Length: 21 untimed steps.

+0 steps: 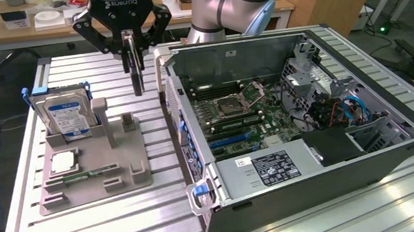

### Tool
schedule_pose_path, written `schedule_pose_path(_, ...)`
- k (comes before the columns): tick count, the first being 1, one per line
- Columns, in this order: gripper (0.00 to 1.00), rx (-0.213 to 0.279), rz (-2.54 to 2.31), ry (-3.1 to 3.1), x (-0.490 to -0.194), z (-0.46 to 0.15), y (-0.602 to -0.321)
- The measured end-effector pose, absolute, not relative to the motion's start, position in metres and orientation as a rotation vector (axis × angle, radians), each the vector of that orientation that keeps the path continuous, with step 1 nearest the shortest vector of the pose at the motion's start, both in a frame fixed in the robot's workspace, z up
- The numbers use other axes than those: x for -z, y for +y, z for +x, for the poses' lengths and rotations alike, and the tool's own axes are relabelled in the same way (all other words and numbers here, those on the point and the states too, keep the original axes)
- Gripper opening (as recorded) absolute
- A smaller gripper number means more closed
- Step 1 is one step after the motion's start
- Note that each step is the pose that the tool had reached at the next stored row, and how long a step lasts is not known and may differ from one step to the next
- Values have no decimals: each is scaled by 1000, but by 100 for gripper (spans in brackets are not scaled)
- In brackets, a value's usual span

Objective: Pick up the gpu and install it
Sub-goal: 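Pick up the gpu and move the gpu toward the slot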

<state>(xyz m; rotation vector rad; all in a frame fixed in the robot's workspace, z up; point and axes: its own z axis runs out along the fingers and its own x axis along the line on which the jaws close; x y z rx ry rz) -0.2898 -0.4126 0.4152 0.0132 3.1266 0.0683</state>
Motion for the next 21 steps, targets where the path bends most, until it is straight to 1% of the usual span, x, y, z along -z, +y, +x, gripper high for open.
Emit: schedule_pose_path(21,28,-68,13,3127,-415,-268,-413)
